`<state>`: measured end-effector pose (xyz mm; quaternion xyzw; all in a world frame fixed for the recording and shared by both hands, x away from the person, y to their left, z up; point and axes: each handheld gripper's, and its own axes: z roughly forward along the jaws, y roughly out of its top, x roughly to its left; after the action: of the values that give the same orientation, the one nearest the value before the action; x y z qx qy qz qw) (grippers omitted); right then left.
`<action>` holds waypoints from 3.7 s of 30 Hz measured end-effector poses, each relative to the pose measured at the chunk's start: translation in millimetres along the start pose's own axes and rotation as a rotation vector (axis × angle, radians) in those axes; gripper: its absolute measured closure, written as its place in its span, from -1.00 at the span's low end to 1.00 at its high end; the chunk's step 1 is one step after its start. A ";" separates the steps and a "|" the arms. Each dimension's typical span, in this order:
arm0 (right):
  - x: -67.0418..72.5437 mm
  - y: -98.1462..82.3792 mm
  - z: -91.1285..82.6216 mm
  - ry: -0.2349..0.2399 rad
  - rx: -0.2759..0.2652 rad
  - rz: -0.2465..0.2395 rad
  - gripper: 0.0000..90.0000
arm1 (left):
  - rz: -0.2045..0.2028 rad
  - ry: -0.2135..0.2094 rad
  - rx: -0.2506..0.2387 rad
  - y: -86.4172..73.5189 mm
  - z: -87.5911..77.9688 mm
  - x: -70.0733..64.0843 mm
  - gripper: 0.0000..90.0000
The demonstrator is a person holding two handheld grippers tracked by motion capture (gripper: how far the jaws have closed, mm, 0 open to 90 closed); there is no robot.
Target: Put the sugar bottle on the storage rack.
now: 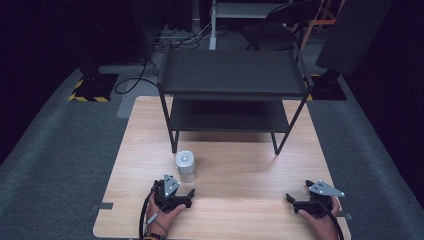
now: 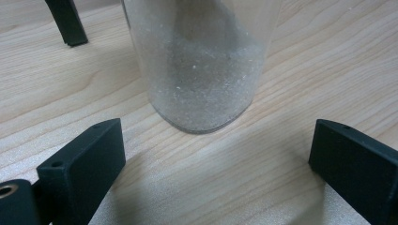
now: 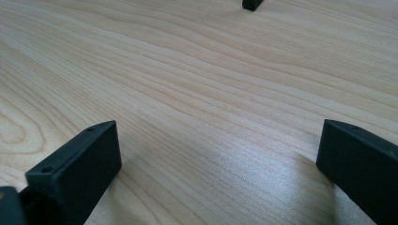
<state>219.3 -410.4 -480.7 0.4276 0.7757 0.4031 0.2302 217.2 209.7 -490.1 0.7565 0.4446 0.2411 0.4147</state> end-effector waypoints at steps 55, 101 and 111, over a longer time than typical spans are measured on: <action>-0.5 0.4 0.0 0.006 0.001 -0.006 -1.00 | -0.016 -0.074 -0.053 28.7 4.0 35.5 -0.89; -3.2 0.4 0.4 0.028 -0.001 -0.022 -1.00 | 0.003 -0.175 -0.110 80.0 4.0 48.0 -0.42; -3.3 0.3 0.3 0.031 -0.001 -0.025 -1.00 | 0.041 -0.238 -0.140 150.8 -15.2 48.1 -0.42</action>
<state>221.4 -413.0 -480.5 0.4117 0.7841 0.4071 0.2234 300.8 218.7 -355.2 0.7579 0.3587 0.1883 0.5114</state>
